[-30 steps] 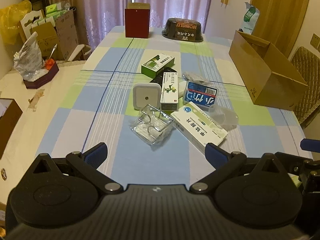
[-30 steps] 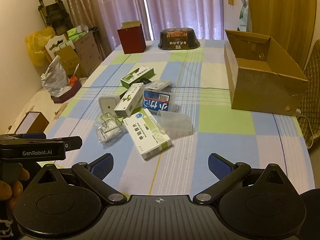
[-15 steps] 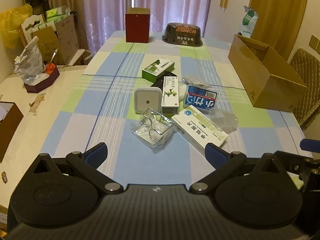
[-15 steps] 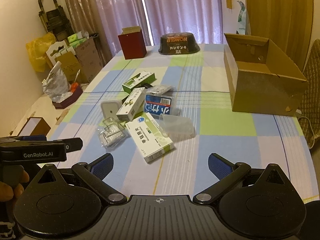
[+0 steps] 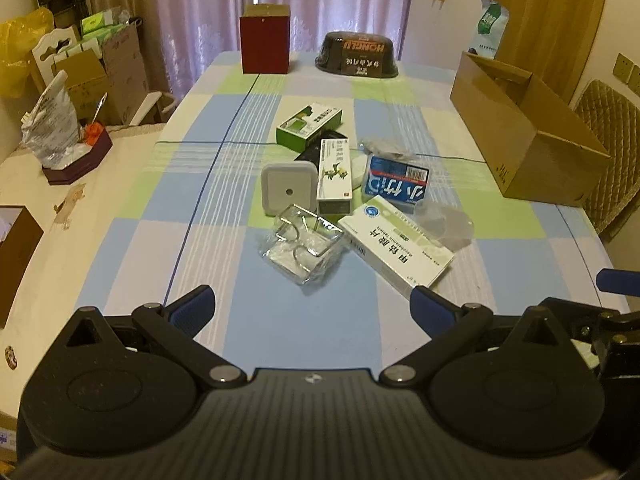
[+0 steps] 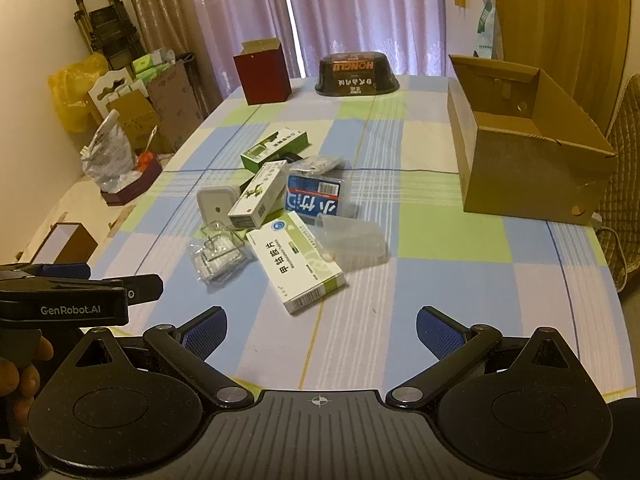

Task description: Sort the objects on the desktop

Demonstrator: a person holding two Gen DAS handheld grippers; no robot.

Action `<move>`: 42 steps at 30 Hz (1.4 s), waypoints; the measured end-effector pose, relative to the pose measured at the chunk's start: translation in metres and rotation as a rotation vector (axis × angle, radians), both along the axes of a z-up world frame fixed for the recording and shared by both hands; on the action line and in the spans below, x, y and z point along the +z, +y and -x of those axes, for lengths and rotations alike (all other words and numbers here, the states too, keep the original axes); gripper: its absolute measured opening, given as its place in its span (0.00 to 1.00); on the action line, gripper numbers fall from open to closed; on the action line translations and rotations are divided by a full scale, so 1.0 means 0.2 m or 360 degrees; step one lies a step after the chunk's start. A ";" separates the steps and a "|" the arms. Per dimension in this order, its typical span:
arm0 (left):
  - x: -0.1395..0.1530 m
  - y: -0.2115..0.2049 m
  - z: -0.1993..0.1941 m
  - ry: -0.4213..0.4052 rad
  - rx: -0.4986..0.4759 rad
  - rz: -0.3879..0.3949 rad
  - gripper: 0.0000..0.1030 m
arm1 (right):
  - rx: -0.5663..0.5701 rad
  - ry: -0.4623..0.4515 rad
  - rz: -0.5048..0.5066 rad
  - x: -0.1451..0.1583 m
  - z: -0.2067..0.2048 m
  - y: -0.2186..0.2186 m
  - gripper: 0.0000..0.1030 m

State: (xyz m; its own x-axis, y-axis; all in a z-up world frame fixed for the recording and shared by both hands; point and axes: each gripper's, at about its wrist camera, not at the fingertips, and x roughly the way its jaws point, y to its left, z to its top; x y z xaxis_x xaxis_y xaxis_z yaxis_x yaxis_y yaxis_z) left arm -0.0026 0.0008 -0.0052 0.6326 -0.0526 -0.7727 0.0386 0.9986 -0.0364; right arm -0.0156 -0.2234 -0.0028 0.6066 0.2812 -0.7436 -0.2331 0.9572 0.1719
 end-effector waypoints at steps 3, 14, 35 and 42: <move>0.00 0.00 0.00 0.0004 -0.0012 0.0011 0.99 | 0.0000 -0.0001 0.0000 0.00 0.00 0.00 1.00; 0.00 0.00 0.01 0.0004 -0.0009 0.0017 0.99 | 0.0003 0.0020 -0.0003 -0.01 0.00 0.00 1.00; -0.03 0.02 0.00 0.0034 0.0006 0.0035 0.99 | -0.0006 0.0077 -0.0008 -0.06 -0.03 -0.02 1.00; -0.05 0.06 -0.02 0.0031 0.0011 0.0016 0.99 | 0.0033 0.0057 -0.0009 -0.10 -0.14 -0.02 1.00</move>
State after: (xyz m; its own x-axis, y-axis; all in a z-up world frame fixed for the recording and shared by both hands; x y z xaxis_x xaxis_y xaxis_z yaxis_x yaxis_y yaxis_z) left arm 0.0018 0.0120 -0.0144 0.6179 -0.0559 -0.7843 0.0308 0.9984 -0.0469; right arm 0.0117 -0.2276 -0.0218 0.5738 0.2975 -0.7630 -0.2464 0.9512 0.1856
